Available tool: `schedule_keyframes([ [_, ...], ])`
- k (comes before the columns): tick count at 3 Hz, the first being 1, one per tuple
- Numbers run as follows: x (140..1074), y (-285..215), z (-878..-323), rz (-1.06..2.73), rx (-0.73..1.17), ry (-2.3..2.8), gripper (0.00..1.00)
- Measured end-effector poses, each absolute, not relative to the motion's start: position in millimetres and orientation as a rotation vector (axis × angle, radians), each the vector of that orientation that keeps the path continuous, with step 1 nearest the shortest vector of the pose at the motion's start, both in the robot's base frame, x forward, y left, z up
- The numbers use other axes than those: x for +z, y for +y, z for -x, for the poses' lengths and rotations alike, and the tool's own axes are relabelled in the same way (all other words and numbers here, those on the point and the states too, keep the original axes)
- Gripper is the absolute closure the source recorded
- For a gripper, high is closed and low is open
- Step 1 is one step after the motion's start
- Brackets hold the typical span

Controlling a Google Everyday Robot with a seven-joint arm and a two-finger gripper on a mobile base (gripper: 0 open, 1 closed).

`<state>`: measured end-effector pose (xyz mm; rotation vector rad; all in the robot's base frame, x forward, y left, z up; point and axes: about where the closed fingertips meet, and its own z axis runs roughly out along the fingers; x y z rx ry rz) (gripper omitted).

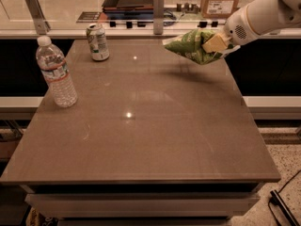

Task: Move green jalapeno chip bag near water bottle

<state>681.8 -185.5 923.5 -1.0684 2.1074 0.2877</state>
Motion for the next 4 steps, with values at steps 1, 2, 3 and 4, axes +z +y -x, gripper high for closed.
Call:
schedule_keyframes([
  [1, 938, -167, -659, 1.089, 0.280, 2.099, 1.00],
  [2, 946, -138, -634, 1.129, 0.282, 2.077, 1.00],
  [3, 949, -104, -613, 1.166, 0.279, 2.061, 1.00],
  [4, 947, -72, -597, 1.193, 0.282, 2.061, 1.00],
])
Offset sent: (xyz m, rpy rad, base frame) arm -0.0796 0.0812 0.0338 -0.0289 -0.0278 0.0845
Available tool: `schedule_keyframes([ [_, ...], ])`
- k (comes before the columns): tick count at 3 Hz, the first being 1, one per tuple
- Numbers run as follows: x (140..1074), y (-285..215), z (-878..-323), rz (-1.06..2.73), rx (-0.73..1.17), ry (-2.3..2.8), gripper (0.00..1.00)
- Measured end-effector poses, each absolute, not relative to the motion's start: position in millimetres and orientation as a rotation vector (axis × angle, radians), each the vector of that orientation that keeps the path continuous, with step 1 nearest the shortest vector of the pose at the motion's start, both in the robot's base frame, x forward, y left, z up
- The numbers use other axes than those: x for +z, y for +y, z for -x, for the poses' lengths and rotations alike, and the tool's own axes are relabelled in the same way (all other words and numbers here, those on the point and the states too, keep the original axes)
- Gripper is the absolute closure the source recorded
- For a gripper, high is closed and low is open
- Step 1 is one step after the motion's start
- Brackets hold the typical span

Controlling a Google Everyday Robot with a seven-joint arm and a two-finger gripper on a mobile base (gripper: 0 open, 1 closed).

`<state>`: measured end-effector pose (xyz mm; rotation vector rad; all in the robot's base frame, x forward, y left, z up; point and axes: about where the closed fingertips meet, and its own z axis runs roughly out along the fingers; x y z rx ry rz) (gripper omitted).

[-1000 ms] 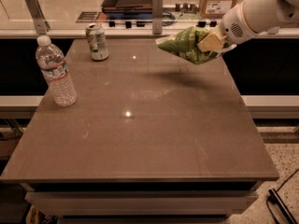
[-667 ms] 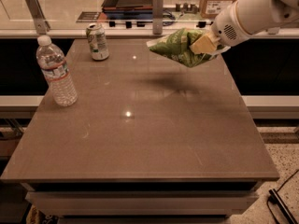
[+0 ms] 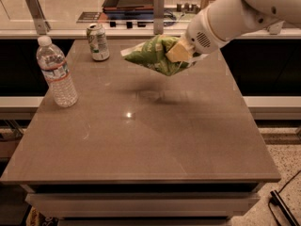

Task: Move green jalapeno chip bag near water bottle

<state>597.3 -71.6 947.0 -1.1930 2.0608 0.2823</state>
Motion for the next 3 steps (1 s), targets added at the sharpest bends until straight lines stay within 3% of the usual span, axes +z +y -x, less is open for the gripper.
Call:
schedule_keyframes([
  [3, 911, 0, -553, 1.220, 0.400, 2.076, 1.00],
])
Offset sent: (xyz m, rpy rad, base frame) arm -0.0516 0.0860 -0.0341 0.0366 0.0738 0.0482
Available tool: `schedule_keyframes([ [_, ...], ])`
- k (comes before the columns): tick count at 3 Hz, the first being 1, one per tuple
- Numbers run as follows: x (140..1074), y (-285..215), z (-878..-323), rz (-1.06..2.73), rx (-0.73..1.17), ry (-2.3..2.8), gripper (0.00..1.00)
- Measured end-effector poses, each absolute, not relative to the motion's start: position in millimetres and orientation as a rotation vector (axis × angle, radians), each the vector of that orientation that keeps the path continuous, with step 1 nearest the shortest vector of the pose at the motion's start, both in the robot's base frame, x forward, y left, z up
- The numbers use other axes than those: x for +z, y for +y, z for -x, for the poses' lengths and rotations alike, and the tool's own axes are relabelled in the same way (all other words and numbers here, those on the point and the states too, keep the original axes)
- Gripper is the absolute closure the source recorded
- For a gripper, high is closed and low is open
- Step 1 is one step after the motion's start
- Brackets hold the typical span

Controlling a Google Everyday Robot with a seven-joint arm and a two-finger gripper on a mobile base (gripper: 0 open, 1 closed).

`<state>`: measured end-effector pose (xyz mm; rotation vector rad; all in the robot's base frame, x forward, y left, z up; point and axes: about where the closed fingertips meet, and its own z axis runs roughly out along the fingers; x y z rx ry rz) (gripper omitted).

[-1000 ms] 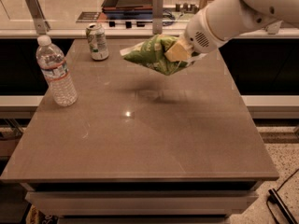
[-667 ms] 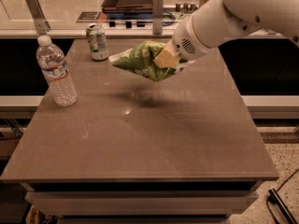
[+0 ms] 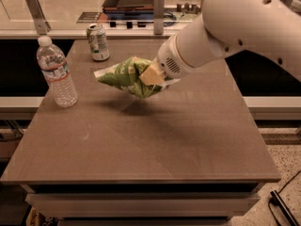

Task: Move green jalapeno chip bag near water bottle

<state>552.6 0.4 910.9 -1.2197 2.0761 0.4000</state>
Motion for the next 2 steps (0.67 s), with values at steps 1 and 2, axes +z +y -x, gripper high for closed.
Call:
schedule_keyframes([
  [1, 886, 15, -537, 1.243, 0.493, 2.074, 1.00],
  [2, 864, 35, -517, 1.298, 0.590, 2.059, 1.00],
])
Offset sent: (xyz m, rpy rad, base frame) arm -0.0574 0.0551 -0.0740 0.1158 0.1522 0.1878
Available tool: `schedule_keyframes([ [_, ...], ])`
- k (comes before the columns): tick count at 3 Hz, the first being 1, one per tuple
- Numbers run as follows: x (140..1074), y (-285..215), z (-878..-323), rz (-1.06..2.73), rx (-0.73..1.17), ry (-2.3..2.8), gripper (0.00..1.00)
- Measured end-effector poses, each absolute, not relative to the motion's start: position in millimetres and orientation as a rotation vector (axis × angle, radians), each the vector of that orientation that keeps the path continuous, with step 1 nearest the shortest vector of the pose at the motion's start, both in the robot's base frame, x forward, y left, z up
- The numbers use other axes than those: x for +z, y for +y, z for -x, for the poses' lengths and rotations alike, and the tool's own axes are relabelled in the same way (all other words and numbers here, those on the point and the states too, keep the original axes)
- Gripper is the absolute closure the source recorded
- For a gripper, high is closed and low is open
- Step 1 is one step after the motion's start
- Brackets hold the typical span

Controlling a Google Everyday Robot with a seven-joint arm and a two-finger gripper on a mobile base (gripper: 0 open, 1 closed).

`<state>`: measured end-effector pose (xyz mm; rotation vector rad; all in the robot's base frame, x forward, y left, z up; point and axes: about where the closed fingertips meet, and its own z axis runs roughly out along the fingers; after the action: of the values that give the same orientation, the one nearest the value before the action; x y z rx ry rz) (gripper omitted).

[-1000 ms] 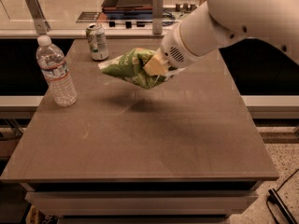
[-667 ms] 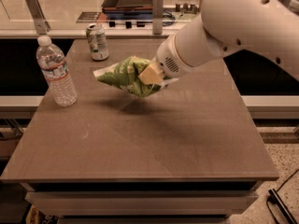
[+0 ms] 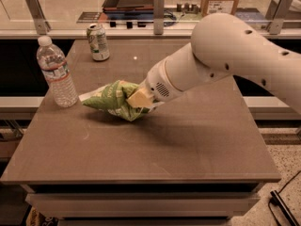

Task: Move green jalapeno chip bag near water bottle

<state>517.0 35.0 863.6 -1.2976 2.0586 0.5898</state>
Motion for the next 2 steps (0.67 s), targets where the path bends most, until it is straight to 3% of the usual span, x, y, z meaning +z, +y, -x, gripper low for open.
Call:
schedule_keyframes([
  [1, 850.3, 56.1, -499.1, 1.366, 0.648, 2.045, 1.00],
  [2, 852.0, 56.5, -498.9, 1.366, 0.643, 2.043, 0.82],
])
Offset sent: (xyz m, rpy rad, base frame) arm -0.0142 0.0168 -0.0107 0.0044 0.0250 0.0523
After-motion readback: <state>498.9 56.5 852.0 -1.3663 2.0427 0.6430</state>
